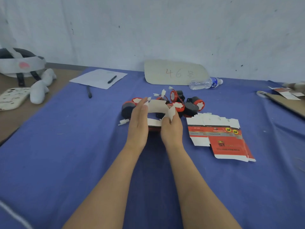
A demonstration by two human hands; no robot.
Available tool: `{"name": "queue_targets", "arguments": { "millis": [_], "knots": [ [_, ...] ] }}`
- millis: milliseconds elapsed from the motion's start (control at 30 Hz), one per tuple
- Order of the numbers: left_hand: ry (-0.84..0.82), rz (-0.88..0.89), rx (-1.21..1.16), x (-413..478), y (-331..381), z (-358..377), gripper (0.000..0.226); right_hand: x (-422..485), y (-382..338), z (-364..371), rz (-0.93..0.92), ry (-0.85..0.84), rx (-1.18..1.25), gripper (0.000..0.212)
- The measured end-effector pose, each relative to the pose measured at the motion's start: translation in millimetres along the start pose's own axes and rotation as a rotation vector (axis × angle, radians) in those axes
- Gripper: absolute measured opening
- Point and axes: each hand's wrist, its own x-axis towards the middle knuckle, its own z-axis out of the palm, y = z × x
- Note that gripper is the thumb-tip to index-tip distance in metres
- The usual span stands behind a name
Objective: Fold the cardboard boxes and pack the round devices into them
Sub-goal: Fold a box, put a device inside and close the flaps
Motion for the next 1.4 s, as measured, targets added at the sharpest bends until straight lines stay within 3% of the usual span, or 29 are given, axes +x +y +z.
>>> {"name": "queue_targets", "arguments": {
  "millis": [100,333,500,700,800,933,1100,1233,1267,1367,1400],
  "knots": [
    [-0.033,0.054,0.128,-1.9,-5.4,-1.8,0.039,1.0,0.9,0.9,0.028,-0.005,0.011,0.043],
    [-0.062,0.092,0.137,0.3,-14.6,0.4,0.048,4.6,-0.2,-4.1,0.072,-0.048,0.073,0.034],
    [-0.087,0.131,0.135,-1.6,-12.2,0.2,0.02,4.3,2.5,-6.8,0.158,-0.051,0.108,0.041],
    [-0.102,0.078,0.114,-2.2,-9.6,1.1,0.017,8.6,3.2,-5.9,0.161,-0.044,0.134,0.028],
    [-0.12,0.097,0.142,-4.5,-8.8,0.4,0.032,7.9,3.1,-6.6,0.168,-0.062,0.145,0.028],
    [-0.095,0.226,0.277,-3.7,-6.8,-1.1,0.011,9.3,4.1,-9.1,0.212,-0.075,0.184,0.03],
    [0.009,0.127,0.168,0.7,-7.0,-2.8,0.023,5.3,1.9,-3.5,0.099,-0.081,0.073,0.03],
    [0.009,0.115,0.192,-0.9,-3.8,-2.7,0.044,1.3,-0.8,-3.9,0.052,-0.104,0.133,0.021],
    [0.012,0.101,0.184,-0.1,-4.1,-3.6,0.044,-0.1,-1.5,-3.8,0.041,-0.16,0.172,0.022],
    [0.033,0.071,0.137,4.2,-4.3,-9.4,0.034,-1.6,-6.1,-6.4,0.042,-0.379,0.379,0.06],
    [0.038,0.062,0.123,5.8,-4.9,-11.2,0.034,-0.1,-7.2,-7.7,0.08,-0.42,0.472,0.062]
  ]
}}
